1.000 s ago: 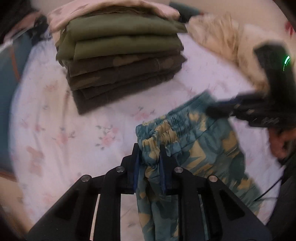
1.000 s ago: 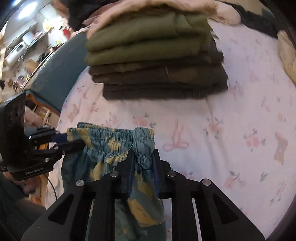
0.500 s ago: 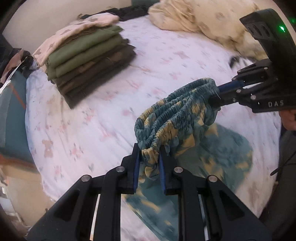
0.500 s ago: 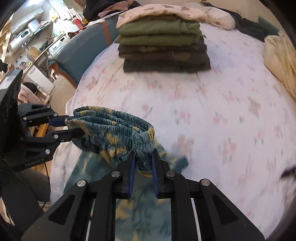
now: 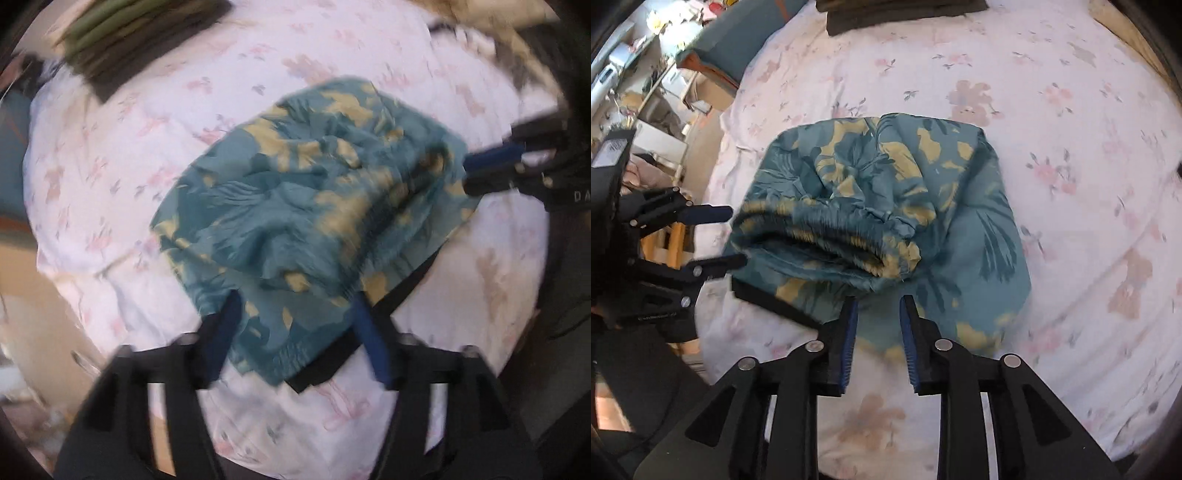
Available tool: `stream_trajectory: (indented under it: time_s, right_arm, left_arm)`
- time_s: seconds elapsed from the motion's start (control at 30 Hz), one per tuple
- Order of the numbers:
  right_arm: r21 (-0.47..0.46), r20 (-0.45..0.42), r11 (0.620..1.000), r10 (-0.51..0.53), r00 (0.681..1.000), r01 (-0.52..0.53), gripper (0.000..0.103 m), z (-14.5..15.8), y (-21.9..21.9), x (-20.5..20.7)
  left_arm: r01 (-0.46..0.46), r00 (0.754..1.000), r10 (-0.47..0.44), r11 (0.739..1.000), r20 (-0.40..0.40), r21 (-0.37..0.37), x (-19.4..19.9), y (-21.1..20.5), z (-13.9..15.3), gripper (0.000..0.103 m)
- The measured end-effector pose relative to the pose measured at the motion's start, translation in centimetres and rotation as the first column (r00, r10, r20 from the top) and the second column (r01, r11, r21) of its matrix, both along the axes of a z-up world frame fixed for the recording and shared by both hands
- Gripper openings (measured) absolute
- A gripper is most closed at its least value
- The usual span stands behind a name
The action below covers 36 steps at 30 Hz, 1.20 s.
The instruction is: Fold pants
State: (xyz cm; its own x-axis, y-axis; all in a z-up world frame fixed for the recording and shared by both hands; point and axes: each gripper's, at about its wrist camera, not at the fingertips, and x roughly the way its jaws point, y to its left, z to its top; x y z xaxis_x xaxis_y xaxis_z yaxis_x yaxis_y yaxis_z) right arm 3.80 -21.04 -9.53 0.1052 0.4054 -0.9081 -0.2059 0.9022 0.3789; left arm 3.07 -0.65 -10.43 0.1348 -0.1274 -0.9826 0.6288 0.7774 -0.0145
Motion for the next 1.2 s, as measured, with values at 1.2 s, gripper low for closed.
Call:
stream_trajectory:
  time_s: [1.2]
  right_arm:
    - [0.109,0.028,0.942,-0.322,0.946,0.318,0.044,-3.1,-7.6,12.7]
  left_arm:
    - [-0.823,0.543,0.84,0.531,-0.007,-0.204,8.7,10.6,-3.4,0.073]
